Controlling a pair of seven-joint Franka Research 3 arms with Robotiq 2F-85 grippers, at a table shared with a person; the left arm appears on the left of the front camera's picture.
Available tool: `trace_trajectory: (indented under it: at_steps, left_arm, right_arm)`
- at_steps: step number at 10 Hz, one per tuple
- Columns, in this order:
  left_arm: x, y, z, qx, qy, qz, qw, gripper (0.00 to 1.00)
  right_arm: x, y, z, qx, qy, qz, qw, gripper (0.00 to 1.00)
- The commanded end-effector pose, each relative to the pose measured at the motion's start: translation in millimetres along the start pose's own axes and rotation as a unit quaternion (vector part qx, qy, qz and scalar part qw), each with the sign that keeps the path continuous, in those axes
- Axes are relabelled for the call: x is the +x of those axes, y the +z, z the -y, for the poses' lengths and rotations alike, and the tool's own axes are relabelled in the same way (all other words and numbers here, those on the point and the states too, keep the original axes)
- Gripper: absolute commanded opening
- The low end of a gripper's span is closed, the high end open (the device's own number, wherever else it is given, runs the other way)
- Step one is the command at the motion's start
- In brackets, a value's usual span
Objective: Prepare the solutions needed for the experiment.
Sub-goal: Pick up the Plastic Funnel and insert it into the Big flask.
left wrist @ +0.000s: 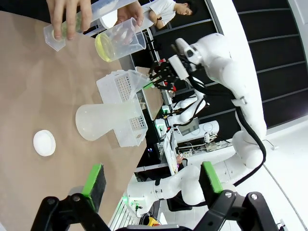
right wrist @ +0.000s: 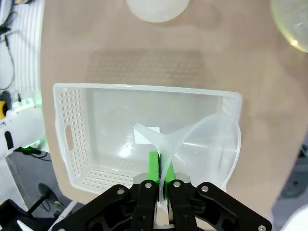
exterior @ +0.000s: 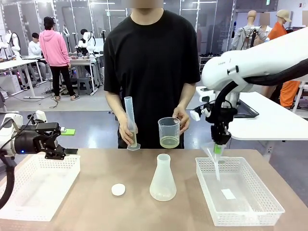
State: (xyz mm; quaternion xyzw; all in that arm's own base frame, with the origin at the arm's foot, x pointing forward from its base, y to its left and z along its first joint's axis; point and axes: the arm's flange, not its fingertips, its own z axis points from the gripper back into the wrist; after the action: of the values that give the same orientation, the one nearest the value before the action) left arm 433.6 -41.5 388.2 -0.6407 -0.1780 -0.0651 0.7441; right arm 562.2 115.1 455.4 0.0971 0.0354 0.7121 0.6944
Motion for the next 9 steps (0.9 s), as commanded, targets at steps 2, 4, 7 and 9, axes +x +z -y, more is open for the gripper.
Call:
trace_trajectory:
  at_steps: [2, 4, 7, 9]
  left_arm:
    - [1.4, -1.8, 2.3, -0.015, -0.001, 0.011, 1.000, 1.00]
    - [1.4, -1.8, 2.3, -0.015, -0.001, 0.011, 1.000, 1.00]
    - [1.4, -1.8, 2.3, -0.015, -0.001, 0.011, 1.000, 1.00]
    - [1.4, -1.8, 2.3, -0.015, -0.001, 0.011, 1.000, 1.00]
  right_arm:
    - [20.7, 33.9, -68.8, -0.153, -0.018, -0.056, 0.986, 0.00]
    - [35.9, 49.2, -99.7, -0.224, -0.020, -0.078, 0.971, 0.00]
    - [48.8, 59.0, -137.5, -0.314, -0.011, -0.082, 0.946, 0.00]
    - [50.2, 60.1, -147.4, -0.339, -0.016, -0.064, 0.938, 0.00]
